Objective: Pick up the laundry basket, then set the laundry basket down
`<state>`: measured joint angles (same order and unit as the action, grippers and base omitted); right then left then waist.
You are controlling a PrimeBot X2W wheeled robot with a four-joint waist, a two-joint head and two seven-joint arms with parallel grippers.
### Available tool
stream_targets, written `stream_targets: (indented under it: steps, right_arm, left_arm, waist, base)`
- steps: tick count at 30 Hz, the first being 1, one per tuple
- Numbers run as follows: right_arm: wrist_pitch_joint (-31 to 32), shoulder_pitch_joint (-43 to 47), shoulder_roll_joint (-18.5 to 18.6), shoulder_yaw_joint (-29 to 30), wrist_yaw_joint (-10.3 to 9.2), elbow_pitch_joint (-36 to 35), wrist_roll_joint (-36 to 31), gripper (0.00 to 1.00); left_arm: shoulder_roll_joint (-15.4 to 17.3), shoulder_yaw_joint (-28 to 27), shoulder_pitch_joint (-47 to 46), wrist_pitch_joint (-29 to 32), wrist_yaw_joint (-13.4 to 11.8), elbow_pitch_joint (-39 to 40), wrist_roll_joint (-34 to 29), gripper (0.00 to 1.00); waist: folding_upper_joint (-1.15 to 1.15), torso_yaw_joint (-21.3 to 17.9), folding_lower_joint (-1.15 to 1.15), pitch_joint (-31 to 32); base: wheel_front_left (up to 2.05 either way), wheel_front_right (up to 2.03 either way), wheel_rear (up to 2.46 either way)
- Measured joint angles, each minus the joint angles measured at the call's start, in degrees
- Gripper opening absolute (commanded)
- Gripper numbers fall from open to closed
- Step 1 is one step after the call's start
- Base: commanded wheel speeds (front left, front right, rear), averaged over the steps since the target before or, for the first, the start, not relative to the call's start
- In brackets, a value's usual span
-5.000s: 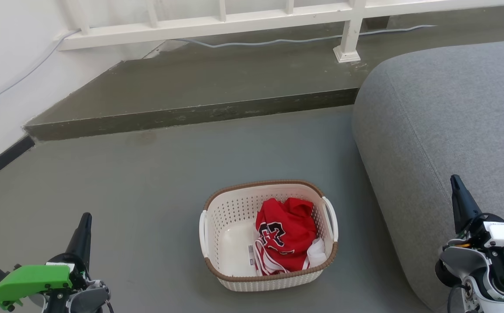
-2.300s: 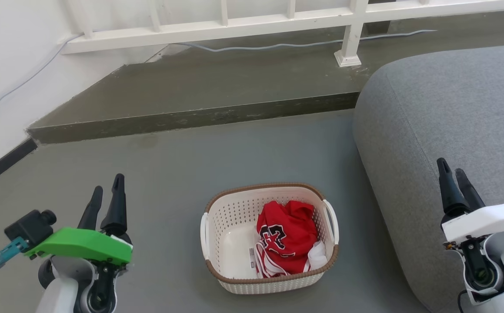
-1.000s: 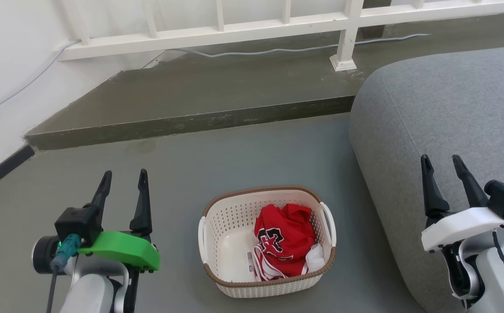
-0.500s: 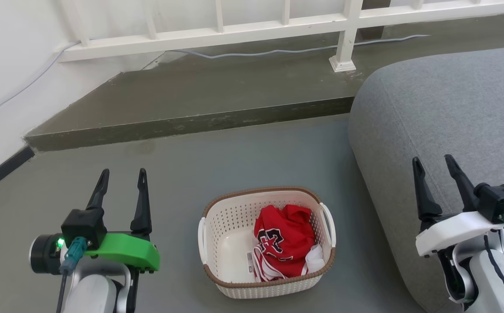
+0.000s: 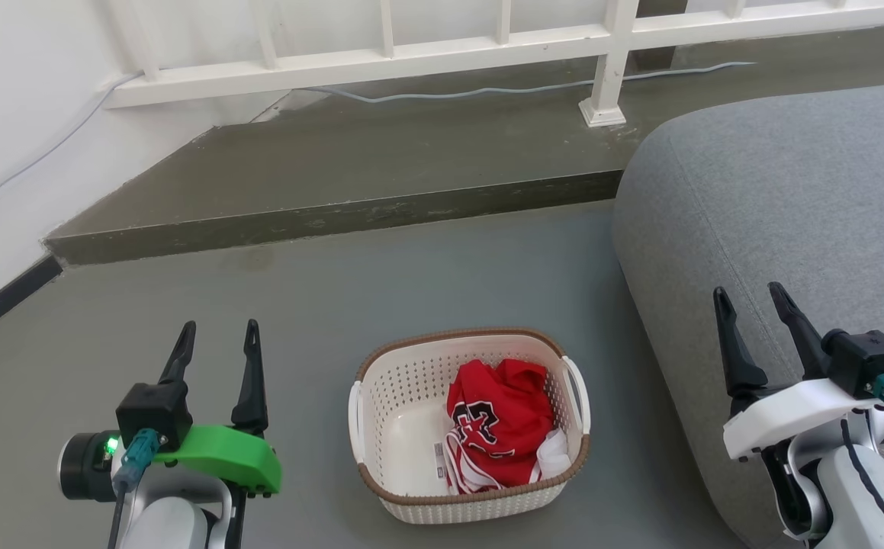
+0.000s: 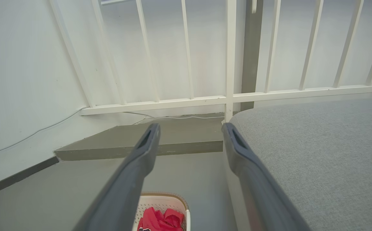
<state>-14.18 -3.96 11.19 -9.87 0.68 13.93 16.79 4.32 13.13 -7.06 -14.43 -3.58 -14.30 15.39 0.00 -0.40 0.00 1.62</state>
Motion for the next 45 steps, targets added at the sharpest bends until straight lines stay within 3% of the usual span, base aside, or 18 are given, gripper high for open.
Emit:
stream_targets:
  steps: [29, 45]
  right_arm:
    - [0.0, 0.7, -1.2, 1.1, 1.79, 2.3, -0.8, 1.0]
    - [0.0, -2.9, -1.4, 1.9, 3.04, 3.6, -0.2, 1.0]
  left_arm:
    - [-0.5, -0.1, 0.0, 0.0, 0.1, -1.9, 0.0, 1.0]
    - [-1.4, 1.2, -3.2, 0.0, 0.1, -1.6, 0.0, 1.0]
  waist:
    - [0.0, 0.4, 0.0, -0.9]
    - [0.0, 0.4, 0.0, -9.4]
  base:
    - [0.0, 0.0, 0.0]
    - [0.0, 0.0, 0.0]
